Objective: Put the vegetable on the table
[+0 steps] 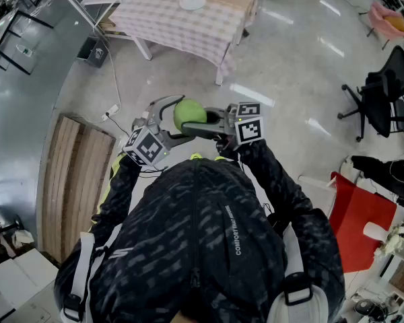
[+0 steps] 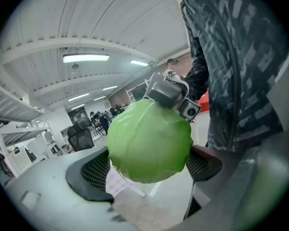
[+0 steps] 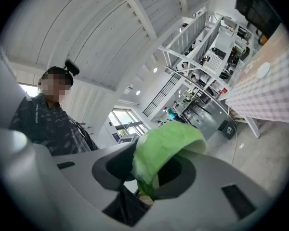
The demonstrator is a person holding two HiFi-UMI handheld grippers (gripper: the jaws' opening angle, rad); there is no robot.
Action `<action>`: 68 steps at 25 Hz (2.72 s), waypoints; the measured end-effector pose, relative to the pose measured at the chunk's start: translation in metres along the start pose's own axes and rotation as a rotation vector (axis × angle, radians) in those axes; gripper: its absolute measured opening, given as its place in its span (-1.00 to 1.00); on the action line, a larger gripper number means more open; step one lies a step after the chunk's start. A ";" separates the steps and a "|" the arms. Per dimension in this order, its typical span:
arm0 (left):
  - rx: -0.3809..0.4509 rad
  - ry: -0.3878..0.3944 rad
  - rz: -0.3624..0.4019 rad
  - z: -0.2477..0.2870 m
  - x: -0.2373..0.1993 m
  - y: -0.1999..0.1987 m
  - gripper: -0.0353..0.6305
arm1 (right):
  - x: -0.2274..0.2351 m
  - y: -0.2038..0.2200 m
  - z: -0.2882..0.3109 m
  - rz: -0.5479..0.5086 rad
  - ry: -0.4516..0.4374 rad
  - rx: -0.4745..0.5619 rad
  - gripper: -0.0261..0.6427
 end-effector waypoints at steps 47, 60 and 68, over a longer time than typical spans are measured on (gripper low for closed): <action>0.004 0.044 0.006 -0.022 0.000 0.015 0.54 | 0.006 0.020 0.019 0.007 0.053 0.019 -0.56; -0.009 0.026 -0.004 -0.012 -0.007 0.021 0.54 | 0.019 0.013 0.014 0.020 0.046 0.009 -0.57; -0.015 0.015 0.001 -0.005 -0.028 0.024 0.54 | 0.035 -0.005 0.017 0.016 0.030 0.010 -0.57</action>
Point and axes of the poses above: the fingertips, and each gripper's own axes: z forward along the fingers, x to its right, y out of its underside, the point moved 10 cm from there along -z, backward along the fingers, and after that the axes turned 13 degrees about x, right-handed, at the moved point
